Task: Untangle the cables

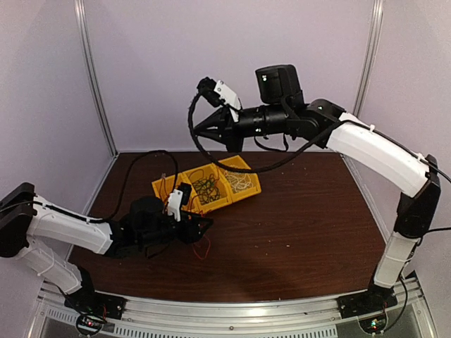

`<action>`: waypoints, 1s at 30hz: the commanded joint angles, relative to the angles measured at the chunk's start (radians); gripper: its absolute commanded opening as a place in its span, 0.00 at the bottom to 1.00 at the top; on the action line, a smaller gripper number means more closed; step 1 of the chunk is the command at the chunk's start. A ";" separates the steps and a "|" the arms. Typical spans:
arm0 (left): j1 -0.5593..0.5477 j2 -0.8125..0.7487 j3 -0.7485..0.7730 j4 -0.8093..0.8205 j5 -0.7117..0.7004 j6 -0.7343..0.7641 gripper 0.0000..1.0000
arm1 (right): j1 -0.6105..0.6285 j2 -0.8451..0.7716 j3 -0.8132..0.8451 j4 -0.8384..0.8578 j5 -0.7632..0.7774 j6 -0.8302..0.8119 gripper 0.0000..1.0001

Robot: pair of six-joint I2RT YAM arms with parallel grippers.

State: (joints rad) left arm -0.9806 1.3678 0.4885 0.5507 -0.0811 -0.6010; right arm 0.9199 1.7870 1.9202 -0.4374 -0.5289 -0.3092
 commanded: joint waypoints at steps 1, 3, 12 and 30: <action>-0.006 0.152 0.079 0.146 -0.021 0.041 0.53 | -0.030 -0.009 0.133 -0.102 -0.059 0.032 0.00; -0.010 0.211 0.067 0.230 -0.043 0.032 0.52 | -0.051 -0.015 0.207 -0.116 -0.094 0.054 0.00; -0.009 0.435 0.154 0.210 -0.072 0.004 0.38 | -0.234 0.001 0.529 -0.034 -0.301 0.270 0.00; -0.093 0.176 0.159 0.216 -0.132 0.171 0.43 | -0.399 -0.120 0.289 0.039 -0.326 0.257 0.00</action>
State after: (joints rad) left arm -1.0286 1.6527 0.5652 0.7128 -0.1623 -0.5705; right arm 0.5133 1.7149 2.3283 -0.4057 -0.8295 -0.0307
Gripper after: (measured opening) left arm 0.381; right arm 0.024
